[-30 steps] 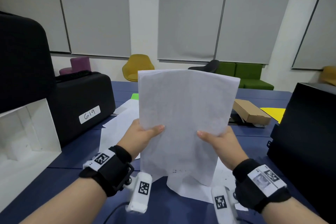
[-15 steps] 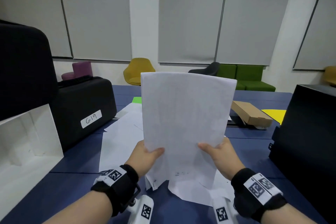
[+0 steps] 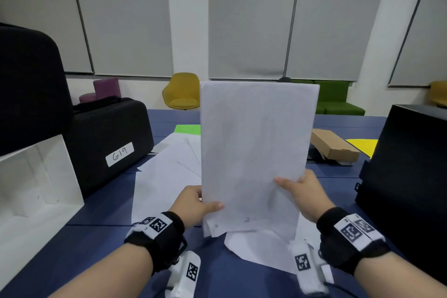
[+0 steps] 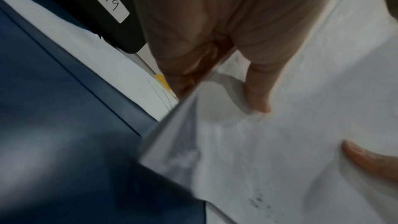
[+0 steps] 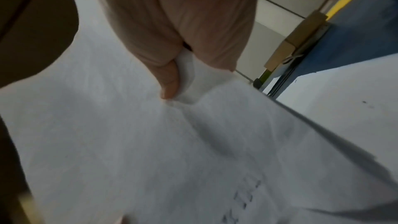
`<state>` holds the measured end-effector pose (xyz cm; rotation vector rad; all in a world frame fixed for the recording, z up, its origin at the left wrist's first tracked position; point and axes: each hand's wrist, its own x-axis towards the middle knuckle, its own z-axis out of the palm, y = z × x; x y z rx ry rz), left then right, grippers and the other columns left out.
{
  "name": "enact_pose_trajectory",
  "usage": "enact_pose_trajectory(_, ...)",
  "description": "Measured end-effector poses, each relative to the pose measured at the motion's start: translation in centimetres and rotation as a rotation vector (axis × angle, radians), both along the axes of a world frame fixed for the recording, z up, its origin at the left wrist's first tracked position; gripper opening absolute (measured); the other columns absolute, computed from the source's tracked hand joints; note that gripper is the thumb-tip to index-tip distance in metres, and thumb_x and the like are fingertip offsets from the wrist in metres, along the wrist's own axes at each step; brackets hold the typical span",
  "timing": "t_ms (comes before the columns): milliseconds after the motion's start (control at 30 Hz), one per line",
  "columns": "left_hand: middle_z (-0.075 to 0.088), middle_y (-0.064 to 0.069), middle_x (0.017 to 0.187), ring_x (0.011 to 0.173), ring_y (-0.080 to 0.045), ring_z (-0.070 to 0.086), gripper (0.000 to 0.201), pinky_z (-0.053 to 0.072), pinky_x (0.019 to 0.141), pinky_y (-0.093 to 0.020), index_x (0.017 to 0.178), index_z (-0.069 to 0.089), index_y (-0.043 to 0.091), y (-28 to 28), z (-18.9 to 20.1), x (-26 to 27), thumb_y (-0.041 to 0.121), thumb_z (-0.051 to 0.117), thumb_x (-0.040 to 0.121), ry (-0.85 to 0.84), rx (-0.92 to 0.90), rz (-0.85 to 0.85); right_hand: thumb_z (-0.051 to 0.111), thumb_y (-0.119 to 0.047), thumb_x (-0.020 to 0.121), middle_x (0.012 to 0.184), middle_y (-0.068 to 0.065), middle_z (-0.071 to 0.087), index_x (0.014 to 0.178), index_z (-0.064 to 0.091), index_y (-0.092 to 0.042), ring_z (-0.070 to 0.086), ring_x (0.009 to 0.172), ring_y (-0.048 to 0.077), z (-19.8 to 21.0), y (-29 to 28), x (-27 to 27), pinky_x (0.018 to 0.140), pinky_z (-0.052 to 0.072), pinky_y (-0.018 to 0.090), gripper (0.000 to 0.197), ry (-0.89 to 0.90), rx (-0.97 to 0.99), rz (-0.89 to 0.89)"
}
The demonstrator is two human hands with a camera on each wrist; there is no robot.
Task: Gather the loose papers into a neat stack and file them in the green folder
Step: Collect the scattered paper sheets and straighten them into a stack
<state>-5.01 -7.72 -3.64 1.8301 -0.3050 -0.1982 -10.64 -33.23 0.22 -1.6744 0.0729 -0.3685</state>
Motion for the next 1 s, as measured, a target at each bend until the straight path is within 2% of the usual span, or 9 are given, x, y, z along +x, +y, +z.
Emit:
enact_pose_trajectory(133, 0.063, 0.003, 0.069, 0.058, -0.011, 0.053, 0.024, 0.046, 0.06, -0.024, 0.063, 0.059, 0.018, -0.5, -0.4, 1.3, 0.013, 0.08, 0.072, -0.024, 0.312, 0.018, 0.075, -0.017, 0.08, 0.1, 0.004, 0.074, 0.107, 0.069, -0.009, 0.072, 0.086, 0.011, 2.6, -3.0, -0.1, 0.077, 0.057, 0.026, 0.028, -0.07, -0.014, -0.037)
enact_pose_trajectory(233, 0.06, 0.0, 0.068, 0.061, -0.016, 0.054, 0.021, 0.047, 0.061, -0.026, 0.066, 0.058, 0.018, -1.9, -0.3, 2.2, 0.019, 0.076, 0.077, 0.016, 0.423, 0.008, 0.06, 0.005, 0.089, 0.088, 0.001, 0.071, 0.11, 0.064, 0.001, 0.071, 0.072, 0.005, 4.5, -5.3, -0.8, 0.056, 0.052, 0.012, 0.022, -0.084, -0.01, -0.102)
enact_pose_trajectory(333, 0.062, -0.007, 0.082, 0.068, -0.023, 0.054, 0.027, 0.046, 0.061, -0.027, 0.083, 0.058, 0.016, -4.1, 0.6, 2.4, 0.038, 0.072, 0.08, 0.036, 0.694, -0.071, 0.056, 0.009, 0.089, 0.07, -0.01, 0.073, 0.116, 0.061, 0.01, 0.069, 0.065, 0.002, 5.2, -7.7, -1.4, 0.054, 0.051, 0.012, 0.027, -0.102, -0.009, -0.163)
enact_pose_trajectory(433, 0.054, -0.013, 0.126, 0.105, -0.03, 0.057, 0.074, 0.047, 0.086, -0.037, 0.126, 0.05, 0.012, -6.0, 0.3, 2.1, 0.063, 0.067, 0.074, 0.016, 1.021, -0.159, 0.055, 0.012, 0.089, 0.086, 0.001, 0.073, 0.118, 0.059, 0.01, 0.067, 0.062, -0.005, 5.4, -8.6, -2.3, 0.056, 0.051, 0.01, 0.029, -0.139, -0.015, -0.186)
enact_pose_trajectory(500, 0.041, -0.012, 0.136, 0.122, -0.032, 0.05, 0.089, 0.043, 0.097, -0.042, 0.137, 0.038, 0.013, -6.9, 0.0, 1.9, 0.065, 0.069, 0.071, -0.022, 1.098, -0.161, 0.055, 0.011, 0.09, 0.093, 0.007, 0.068, 0.116, 0.06, 0.008, 0.066, 0.061, -0.006, 5.3, -8.9, -2.9, 0.054, 0.05, 0.008, 0.027, -0.153, -0.003, -0.178)
enact_pose_trajectory(567, 0.039, -0.012, 0.136, 0.123, -0.035, 0.049, 0.092, 0.044, 0.099, -0.045, 0.136, 0.036, 0.012, -7.3, -0.1, 1.8, 0.057, 0.078, 0.067, -0.016, 1.119, -0.168, 0.056, 0.008, 0.091, 0.094, 0.004, 0.067, 0.114, 0.06, 0.008, 0.068, 0.064, -0.004, 5.1, -9.0, -3.3, 0.053, 0.049, 0.008, 0.024, -0.144, 0.005, -0.161)
enact_pose_trajectory(667, 0.041, -0.013, 0.134, 0.119, -0.036, 0.053, 0.089, 0.048, 0.097, -0.049, 0.133, 0.037, 0.012, -6.4, 0.3, 1.9, 0.047, 0.083, 0.065, 0.015, 1.158, -0.162, 0.056, 0.005, 0.092, 0.105, 0.008, 0.068, 0.119, 0.059, 0.008, 0.072, 0.08, 0.006, 4.8, -9.0, -3.7, 0.057, 0.051, 0.01, 0.028, -0.131, 0.071, -0.144)
enact_pose_trajectory(867, 0.05, -0.011, 0.128, 0.09, -0.03, 0.062, 0.082, 0.056, 0.086, -0.041, 0.13, 0.037, 0.011, -1.3, 0.4, 2.3, 0.034, 0.085, 0.068, 0.092, 1.062, -0.086, 0.05, 0.008, 0.093, 0.105, 0.006, 0.066, 0.122, 0.056, 0.006, 0.071, 0.072, 0.001, 4.8, -8.2, -3.7, 0.059, 0.052, 0.01, 0.03, -0.135, 0.202, -0.07)
enact_pose_trajectory(1000, 0.061, -0.007, 0.099, 0.056, -0.02, 0.055, 0.066, 0.052, 0.055, -0.03, 0.117, 0.04, 0.012, 2.0, 0.0, 2.3, 0.025, 0.084, 0.07, 0.18, 0.966, -0.034, 0.056, 0.007, 0.087, 0.105, 0.003, 0.073, 0.12, 0.059, 0.003, 0.07, 0.096, 0.02, 4.0, -8.0, -2.8, 0.066, 0.056, 0.017, 0.033, -0.154, 0.218, -0.048)
